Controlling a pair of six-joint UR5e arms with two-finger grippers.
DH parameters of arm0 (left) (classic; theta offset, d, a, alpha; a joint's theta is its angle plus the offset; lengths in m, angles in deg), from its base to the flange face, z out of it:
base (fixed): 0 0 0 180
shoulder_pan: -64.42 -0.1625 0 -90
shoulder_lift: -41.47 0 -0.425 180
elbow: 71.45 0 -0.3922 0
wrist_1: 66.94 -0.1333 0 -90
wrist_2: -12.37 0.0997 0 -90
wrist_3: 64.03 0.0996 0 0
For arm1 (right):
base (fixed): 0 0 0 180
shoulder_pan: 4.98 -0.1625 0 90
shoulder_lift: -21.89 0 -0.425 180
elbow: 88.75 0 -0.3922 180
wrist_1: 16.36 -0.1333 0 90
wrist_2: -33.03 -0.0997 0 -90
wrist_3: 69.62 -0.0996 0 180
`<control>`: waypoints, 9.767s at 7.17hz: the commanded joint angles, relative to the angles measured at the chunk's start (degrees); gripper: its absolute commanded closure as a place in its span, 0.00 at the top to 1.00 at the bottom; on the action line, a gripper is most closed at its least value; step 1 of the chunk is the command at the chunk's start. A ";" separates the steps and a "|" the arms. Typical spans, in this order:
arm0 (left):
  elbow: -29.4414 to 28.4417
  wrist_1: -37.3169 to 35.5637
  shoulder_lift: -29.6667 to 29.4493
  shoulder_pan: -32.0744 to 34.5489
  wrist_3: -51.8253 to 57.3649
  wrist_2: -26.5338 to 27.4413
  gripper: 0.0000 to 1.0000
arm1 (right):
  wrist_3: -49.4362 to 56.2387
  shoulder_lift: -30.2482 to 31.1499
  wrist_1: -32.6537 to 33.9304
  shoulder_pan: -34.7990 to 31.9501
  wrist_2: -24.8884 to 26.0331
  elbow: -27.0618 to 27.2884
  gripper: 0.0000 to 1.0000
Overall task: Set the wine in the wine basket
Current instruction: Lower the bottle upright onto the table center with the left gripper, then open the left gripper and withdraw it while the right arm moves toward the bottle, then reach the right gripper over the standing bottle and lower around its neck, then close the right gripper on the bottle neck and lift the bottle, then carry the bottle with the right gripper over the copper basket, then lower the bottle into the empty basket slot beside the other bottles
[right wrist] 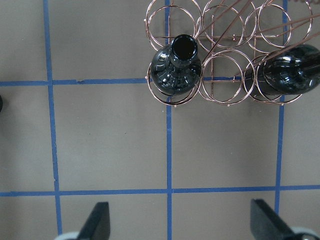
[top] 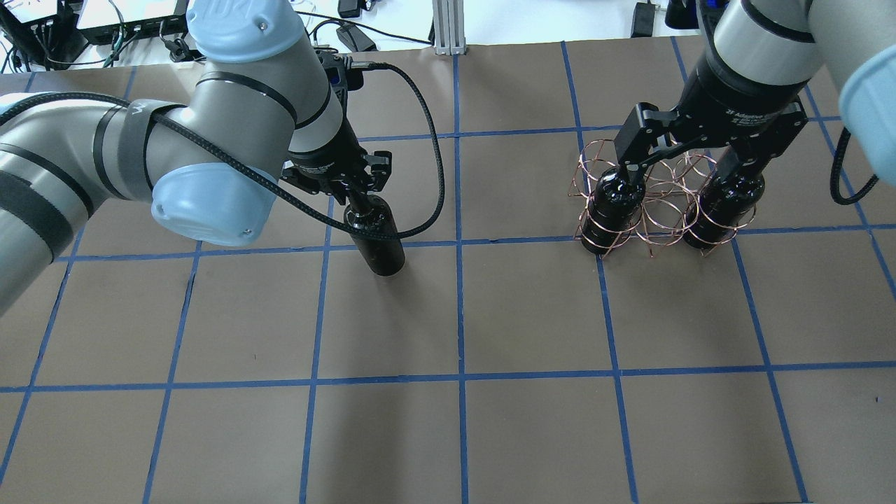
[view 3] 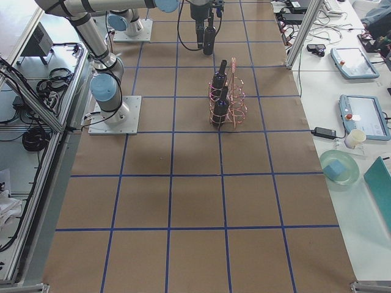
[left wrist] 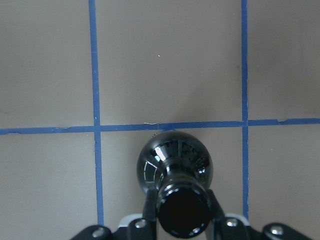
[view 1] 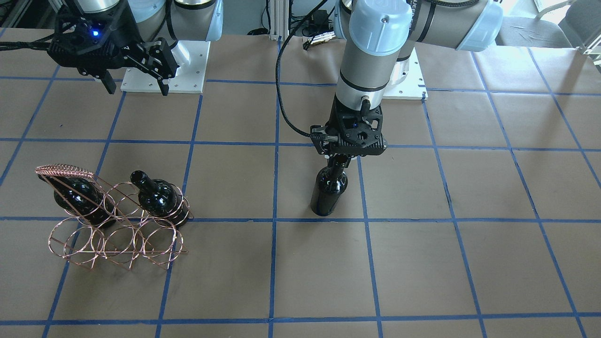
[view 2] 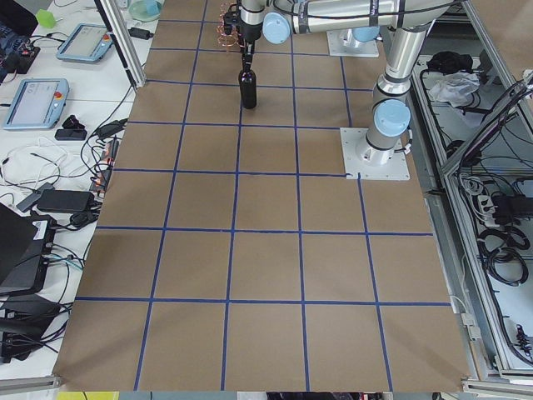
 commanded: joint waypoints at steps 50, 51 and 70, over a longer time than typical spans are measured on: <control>-10.50 17.77 5.64 -18.00 14.62 -2.28 1.00 | 7.73 -4.93 -19.37 3.20 3.34 -15.56 0.00; -10.41 18.30 6.61 -16.06 14.43 -3.76 1.00 | 10.87 -4.57 -18.68 7.25 2.99 -15.47 0.00; -7.77 19.02 8.74 -14.98 14.69 -3.07 1.00 | 21.18 -11.16 3.83 11.25 -1.67 -7.03 0.00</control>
